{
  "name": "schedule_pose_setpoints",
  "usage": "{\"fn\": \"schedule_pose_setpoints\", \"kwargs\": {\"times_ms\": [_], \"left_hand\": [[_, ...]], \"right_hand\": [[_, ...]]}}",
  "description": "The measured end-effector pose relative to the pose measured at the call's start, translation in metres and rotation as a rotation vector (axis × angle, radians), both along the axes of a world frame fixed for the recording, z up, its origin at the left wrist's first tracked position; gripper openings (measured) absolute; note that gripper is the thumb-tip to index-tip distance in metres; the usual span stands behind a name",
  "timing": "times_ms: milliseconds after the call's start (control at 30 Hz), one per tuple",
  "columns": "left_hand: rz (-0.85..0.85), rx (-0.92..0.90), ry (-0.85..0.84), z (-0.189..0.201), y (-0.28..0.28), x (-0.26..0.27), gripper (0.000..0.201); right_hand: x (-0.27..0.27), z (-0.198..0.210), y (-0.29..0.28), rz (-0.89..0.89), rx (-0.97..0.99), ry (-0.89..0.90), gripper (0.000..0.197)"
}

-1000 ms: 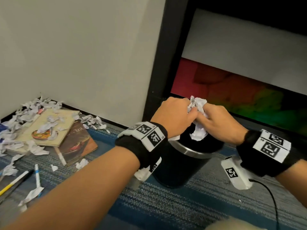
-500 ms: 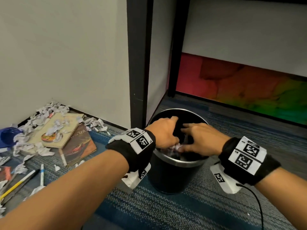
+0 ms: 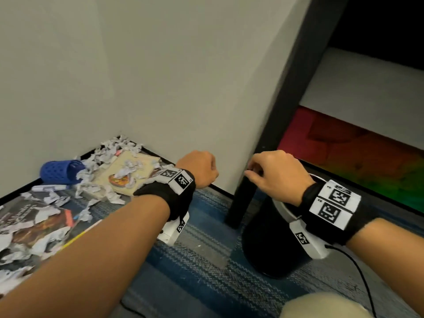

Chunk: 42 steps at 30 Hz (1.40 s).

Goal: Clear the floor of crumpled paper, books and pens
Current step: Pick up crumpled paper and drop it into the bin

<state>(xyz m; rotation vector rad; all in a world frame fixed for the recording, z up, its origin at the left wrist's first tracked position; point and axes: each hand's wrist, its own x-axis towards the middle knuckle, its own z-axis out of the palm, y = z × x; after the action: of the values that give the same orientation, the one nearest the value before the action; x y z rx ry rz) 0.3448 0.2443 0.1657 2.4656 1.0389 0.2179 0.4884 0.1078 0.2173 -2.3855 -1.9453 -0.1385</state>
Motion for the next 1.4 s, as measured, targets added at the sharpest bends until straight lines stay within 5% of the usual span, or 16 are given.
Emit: {"fn": "schedule_pose_setpoints", "kwargs": {"times_ms": [267, 467, 633, 733, 833, 933, 1067, 1200, 1400], "left_hand": [[0.325, -0.160, 0.319, -0.066, 0.038, -0.147, 0.029], [0.449, -0.195, 0.462, -0.133, 0.061, -0.238, 0.026], [0.531, -0.253, 0.499, -0.177, 0.042, -0.282, 0.021], [0.499, -0.331, 0.386, -0.207, 0.030, -0.274, 0.040], [0.430, -0.352, 0.311, -0.231, 0.023, -0.245, 0.052], [0.443, -0.382, 0.302, -0.249, 0.025, -0.221, 0.041], [0.621, -0.337, 0.213, -0.264, 0.035, -0.216, 0.020], [0.788, -0.251, 0.108, -0.259, 0.051, -0.234, 0.033], [1.181, -0.083, 0.111, -0.249, 0.077, -0.276, 0.028]], "right_hand": [[-0.138, -0.036, 0.132, 0.300, -0.465, -0.088, 0.036], [-0.197, -0.098, 0.198, 0.429, -0.546, -0.038, 0.036], [-0.194, -0.196, 0.221, 0.442, -0.722, -0.160, 0.033], [-0.170, -0.249, 0.223, 0.457, -0.879, -0.272, 0.058], [-0.156, -0.273, 0.212, 0.515, -0.789, -0.248, 0.070], [-0.151, -0.283, 0.207, 0.489, -0.817, -0.054, 0.044], [-0.155, -0.283, 0.215, 0.567, -0.612, 0.118, 0.013], [-0.185, -0.287, 0.232, 0.513, -0.506, 0.289, 0.021], [-0.210, -0.315, 0.248, 0.484, -0.430, 0.050, 0.041]]}}
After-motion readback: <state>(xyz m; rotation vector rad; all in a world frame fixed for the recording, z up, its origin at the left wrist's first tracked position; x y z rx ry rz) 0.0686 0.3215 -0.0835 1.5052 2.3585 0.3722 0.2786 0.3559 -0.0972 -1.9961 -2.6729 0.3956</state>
